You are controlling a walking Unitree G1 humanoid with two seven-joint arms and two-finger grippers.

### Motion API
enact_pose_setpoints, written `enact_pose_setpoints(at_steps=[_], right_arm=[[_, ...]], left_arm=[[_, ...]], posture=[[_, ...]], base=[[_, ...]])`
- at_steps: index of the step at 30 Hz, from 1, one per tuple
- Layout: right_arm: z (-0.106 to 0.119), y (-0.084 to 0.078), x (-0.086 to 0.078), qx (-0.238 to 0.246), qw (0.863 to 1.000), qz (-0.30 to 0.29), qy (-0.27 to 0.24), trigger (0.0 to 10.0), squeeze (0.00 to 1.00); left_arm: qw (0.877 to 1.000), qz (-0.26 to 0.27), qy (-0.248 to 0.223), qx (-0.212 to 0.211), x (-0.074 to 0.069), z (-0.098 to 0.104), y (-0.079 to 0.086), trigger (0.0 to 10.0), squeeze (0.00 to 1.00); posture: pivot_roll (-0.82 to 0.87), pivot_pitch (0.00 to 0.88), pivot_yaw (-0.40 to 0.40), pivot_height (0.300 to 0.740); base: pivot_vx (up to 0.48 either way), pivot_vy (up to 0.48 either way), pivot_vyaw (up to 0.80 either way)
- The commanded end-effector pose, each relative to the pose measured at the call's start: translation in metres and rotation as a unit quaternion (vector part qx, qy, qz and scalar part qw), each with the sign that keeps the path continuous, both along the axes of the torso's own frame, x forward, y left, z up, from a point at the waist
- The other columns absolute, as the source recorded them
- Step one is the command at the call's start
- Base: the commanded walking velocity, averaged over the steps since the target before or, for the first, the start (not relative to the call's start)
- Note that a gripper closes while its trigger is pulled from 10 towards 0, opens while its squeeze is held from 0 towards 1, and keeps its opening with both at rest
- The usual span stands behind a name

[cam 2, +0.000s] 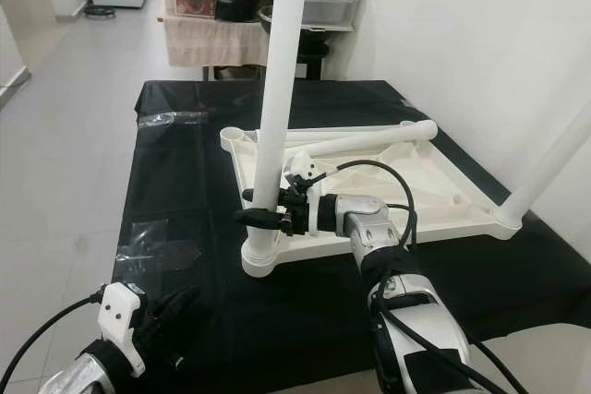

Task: Building children table

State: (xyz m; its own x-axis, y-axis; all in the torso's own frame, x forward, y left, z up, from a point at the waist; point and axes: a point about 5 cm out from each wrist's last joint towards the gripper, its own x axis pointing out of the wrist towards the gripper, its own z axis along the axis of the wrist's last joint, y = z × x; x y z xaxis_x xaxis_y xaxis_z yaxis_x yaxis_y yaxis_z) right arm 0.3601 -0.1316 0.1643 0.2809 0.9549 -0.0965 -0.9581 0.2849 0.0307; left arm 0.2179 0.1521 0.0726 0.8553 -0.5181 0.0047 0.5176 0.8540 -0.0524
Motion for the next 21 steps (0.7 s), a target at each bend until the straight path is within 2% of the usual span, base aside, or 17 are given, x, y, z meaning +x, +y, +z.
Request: enact_pose_setpoints(at_steps=[1, 4, 5, 6, 7, 8, 9, 10, 11, 12, 13, 15, 17, 18, 21], right_arm=[[-0.029, -0.004, -0.013, 0.002, 1.0, -0.023, 0.021, 0.0, 0.0], [-0.042, -0.001, -0.018, -0.01, 0.998, -0.052, 0.02, 0.0, 0.0], [-0.064, 0.008, -0.015, -0.01, 0.968, -0.25, 0.031, 0.0, 0.0], [-0.064, 0.008, -0.015, -0.01, 0.968, -0.25, 0.031, 0.0, 0.0], [-0.085, 0.01, -0.02, -0.018, 0.911, -0.408, 0.052, 0.0, 0.0], [-0.113, 0.036, -0.048, -0.026, 0.893, -0.44, 0.094, 0.0, 0.0], [-0.113, 0.036, -0.048, -0.026, 0.893, -0.44, 0.094, 0.0, 0.0], [-0.126, 0.062, -0.073, -0.019, 0.895, -0.427, 0.126, 0.0, 0.0], [-0.123, 0.082, -0.085, -0.007, 0.927, -0.355, 0.125, 0.0, 0.0], [-0.117, 0.075, -0.076, 0.003, 0.935, -0.333, 0.12, 0.0, 0.0], [-0.117, 0.075, -0.076, 0.003, 0.935, -0.333, 0.12, 0.0, 0.0], [-0.114, 0.064, -0.066, -0.003, 0.934, -0.337, 0.113, 0.0, 0.0], [-0.114, 0.064, -0.066, -0.003, 0.934, -0.337, 0.113, 0.0, 0.0], [-0.114, 0.062, -0.066, -0.016, 0.935, -0.337, 0.111, 8.2, 0.0], [-0.113, 0.062, -0.067, -0.034, 0.929, -0.352, 0.106, 8.2, 0.0]], left_arm=[[1.0, -0.005, 0.009, 0.006, -0.005, -0.004, -0.001, 10.0, 0.0], [1.0, -0.005, 0.009, 0.006, -0.006, -0.004, -0.001, 10.0, 0.0], [1.0, -0.005, 0.009, 0.005, -0.007, -0.003, 0.001, 10.0, 0.0], [1.0, -0.005, 0.009, 0.005, -0.007, -0.003, 0.001, 10.0, 0.0], [1.0, -0.005, 0.009, 0.005, -0.008, -0.003, 0.002, 10.0, 0.0], [1.0, -0.004, 0.01, 0.005, -0.008, -0.003, 0.004, 10.0, 0.0], [1.0, -0.004, 0.01, 0.005, -0.008, -0.003, 0.004, 10.0, 0.0], [1.0, -0.005, 0.011, 0.006, -0.009, -0.003, 0.005, 10.0, 0.0], [1.0, -0.006, 0.012, 0.006, -0.009, -0.003, 0.005, 10.0, 0.0], [1.0, -0.01, 0.014, 0.009, -0.009, -0.004, 0.004, 10.0, 0.0], [1.0, -0.01, 0.014, 0.009, -0.009, -0.004, 0.004, 10.0, 0.0], [1.0, -0.011, 0.013, 0.007, -0.008, -0.004, 0.003, 10.0, 0.0], [1.0, -0.011, 0.013, 0.007, -0.008, -0.004, 0.003, 10.0, 0.0], [1.0, -0.007, 0.012, 0.007, -0.008, -0.004, 0.003, 10.0, 0.0], [1.0, -0.004, 0.01, 0.007, -0.008, -0.004, 0.002, 10.0, 0.0]], posture=[[0.16, 0.0, -0.111, 0.74], [0.16, 0.0, -0.111, 0.74], [0.15, 0.0, -0.129, 0.74], [0.15, 0.0, -0.129, 0.74], [0.15, 0.0, -0.129, 0.74], [0.15, 0.0, -0.109, 0.74], [0.15, 0.0, -0.109, 0.74], [0.13, 0.0, -0.091, 0.74], [0.12, 0.0, -0.081, 0.74], [0.12, 0.0, -0.09, 0.74], [0.12, 0.0, -0.09, 0.74], [0.13, 0.0, -0.105, 0.74], [0.13, 0.0, -0.105, 0.74], [0.13, 0.0, -0.109, 0.74], [0.14, 0.0, -0.116, 0.74]], base=[[0.0, 0.0, 0.0], [0.0, 0.0, 0.0], [0.0, 0.0, 0.0], [0.0, 0.0, 0.0], [0.0, 0.0, 0.0], [0.0, 0.0, 0.0], [0.0, 0.0, 0.0], [0.0, 0.0, 0.0], [0.0, 0.0, 0.0], [0.0, 0.0, 0.0], [0.0, 0.0, 0.0], [0.0, 0.0, 0.0], [0.0, 0.0, 0.0], [0.0, 0.0, 0.0], [0.0, 0.0, 0.0]])
